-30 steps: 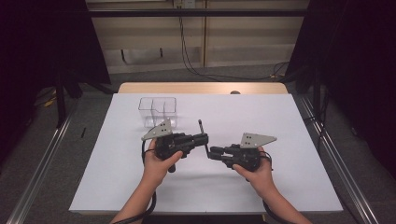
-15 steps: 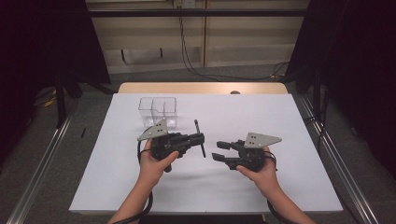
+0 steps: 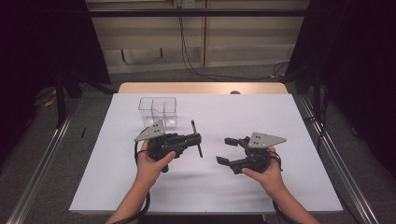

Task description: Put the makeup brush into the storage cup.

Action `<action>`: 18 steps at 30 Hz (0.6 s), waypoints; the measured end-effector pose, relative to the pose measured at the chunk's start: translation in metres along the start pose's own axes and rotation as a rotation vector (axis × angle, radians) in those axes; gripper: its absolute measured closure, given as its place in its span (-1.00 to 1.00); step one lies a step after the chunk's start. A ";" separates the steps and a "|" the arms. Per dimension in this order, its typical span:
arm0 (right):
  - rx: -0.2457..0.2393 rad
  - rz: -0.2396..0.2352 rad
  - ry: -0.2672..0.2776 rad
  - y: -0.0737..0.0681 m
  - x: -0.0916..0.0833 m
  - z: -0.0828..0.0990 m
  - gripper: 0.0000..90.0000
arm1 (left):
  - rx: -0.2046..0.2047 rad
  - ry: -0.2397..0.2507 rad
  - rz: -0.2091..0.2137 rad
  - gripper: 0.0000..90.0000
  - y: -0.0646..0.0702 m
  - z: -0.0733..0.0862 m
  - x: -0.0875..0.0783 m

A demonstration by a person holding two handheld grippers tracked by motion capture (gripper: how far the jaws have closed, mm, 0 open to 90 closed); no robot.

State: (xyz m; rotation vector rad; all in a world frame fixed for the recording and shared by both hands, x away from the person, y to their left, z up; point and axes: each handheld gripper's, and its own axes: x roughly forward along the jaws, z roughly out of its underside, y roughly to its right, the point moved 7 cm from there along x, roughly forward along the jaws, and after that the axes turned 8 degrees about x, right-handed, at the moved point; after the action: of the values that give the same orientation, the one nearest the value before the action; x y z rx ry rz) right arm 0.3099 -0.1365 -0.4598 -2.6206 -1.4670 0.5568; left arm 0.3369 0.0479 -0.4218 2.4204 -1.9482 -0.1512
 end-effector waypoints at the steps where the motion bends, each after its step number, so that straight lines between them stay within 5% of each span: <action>1: -0.004 0.005 -0.002 0.001 -0.001 0.000 -0.55 | 0.000 0.001 -0.002 0.86 0.000 0.000 0.000; 7: -0.045 0.038 -0.029 0.005 -0.008 0.002 -0.73 | 0.000 -0.003 -0.009 0.86 -0.002 0.001 -0.002; 18: -0.042 0.069 -0.029 0.013 -0.023 0.004 -0.86 | 0.003 -0.006 -0.022 0.86 -0.005 0.003 -0.004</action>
State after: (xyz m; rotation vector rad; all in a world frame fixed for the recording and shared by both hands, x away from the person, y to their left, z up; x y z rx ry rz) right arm 0.3083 -0.1627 -0.4606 -2.7151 -1.4164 0.5791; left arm 0.3406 0.0527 -0.4250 2.4467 -1.9267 -0.1561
